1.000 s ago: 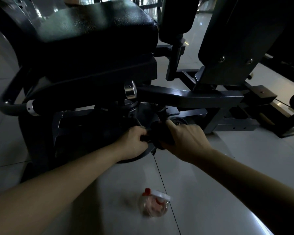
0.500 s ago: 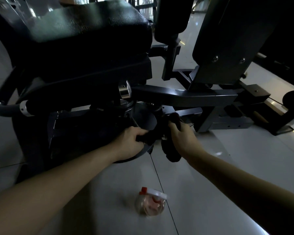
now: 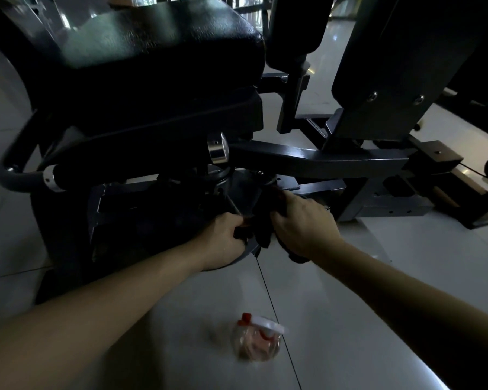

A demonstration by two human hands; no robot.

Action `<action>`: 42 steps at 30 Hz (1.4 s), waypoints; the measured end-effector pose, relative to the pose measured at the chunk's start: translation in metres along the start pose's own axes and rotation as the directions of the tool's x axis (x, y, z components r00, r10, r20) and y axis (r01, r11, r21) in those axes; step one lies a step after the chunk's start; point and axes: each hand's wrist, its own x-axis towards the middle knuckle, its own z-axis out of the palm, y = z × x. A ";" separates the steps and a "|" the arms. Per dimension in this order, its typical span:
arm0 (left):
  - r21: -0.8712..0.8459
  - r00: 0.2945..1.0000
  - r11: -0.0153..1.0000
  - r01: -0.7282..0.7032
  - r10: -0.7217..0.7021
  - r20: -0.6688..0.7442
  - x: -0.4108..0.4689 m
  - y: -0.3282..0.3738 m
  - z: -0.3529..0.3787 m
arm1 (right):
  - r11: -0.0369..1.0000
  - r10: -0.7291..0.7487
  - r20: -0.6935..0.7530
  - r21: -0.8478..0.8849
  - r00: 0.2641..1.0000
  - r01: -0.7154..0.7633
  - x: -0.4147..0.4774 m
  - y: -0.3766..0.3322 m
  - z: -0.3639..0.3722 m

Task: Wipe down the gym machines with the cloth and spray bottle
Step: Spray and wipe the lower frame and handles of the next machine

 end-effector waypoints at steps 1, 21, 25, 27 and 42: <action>-0.010 1.000 1.000 -0.011 0.011 0.003 -0.002 0.001 0.000 | 0.986 0.087 0.074 0.133 0.993 -0.097 0.004 -0.001 -0.003; 0.032 1.000 0.999 0.022 -0.021 -0.014 -0.001 0.003 0.002 | 0.972 -0.127 -0.022 -0.202 0.992 0.120 -0.006 0.000 -0.004; -0.005 1.000 1.000 -0.015 0.015 0.010 -0.003 0.007 -0.001 | 0.739 0.271 0.390 0.501 0.880 -0.450 0.028 0.013 -0.009; -0.007 0.999 1.000 -0.020 0.020 0.029 -0.005 0.010 -0.005 | 0.604 0.262 0.507 0.577 0.821 -0.550 0.029 0.023 -0.007; -0.067 0.976 0.991 -0.119 0.105 -0.191 0.018 0.034 -0.007 | 0.724 0.004 0.501 0.596 0.865 -0.348 0.015 0.018 -0.027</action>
